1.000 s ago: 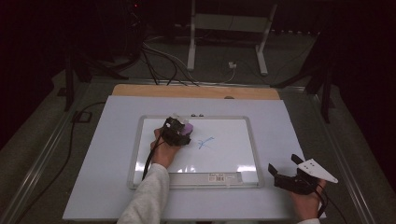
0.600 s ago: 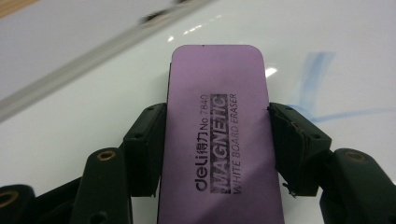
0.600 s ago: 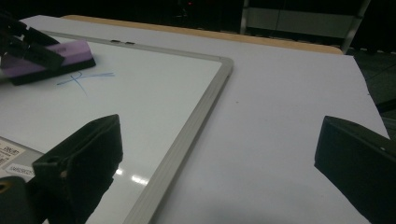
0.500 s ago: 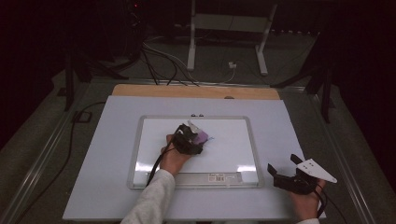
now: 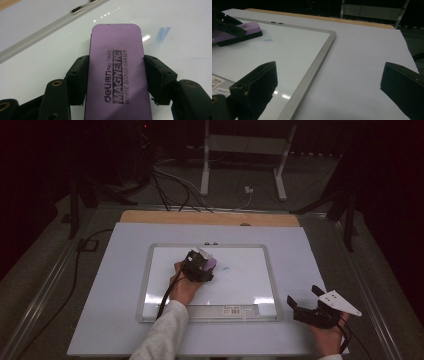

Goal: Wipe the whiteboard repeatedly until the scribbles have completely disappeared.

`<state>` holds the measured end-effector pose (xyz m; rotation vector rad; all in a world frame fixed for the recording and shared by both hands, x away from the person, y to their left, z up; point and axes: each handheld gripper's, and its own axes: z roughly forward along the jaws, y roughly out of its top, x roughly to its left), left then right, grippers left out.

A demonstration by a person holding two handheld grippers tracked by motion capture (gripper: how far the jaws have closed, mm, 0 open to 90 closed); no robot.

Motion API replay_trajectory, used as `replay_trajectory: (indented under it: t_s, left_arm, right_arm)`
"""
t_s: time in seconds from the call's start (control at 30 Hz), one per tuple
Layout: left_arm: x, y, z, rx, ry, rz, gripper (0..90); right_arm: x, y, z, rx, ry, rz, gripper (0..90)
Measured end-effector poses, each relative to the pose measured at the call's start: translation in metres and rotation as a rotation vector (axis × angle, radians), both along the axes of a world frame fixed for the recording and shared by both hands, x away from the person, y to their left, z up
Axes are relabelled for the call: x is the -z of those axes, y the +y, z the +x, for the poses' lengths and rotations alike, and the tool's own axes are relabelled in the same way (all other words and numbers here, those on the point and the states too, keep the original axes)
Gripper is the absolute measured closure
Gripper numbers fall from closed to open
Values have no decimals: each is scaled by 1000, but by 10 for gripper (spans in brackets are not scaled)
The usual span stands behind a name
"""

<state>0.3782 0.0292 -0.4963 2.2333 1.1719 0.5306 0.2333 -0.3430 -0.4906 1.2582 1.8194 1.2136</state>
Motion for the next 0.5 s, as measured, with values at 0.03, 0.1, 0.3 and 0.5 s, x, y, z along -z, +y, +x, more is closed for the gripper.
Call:
replay_trajectory:
  t_s: [0.03, 0.1, 0.3, 0.5]
  left_arm:
    - [0, -1, -1, 7, -2, 1, 417]
    - [1, -5, -4, 56, 13, -31, 417]
    - [1, -36, -24, 217, -5, -22, 417]
    - [1, -54, -32, 335, -6, -32, 416]
  right_arm:
    - [0, 0, 0, -1, 0, -1, 13]
    - [0, 1, 0, -2, 0, 0, 13]
    - [1, 3, 1, -7, 3, -6, 13]
    - [1, 3, 1, -7, 0, -6, 13]
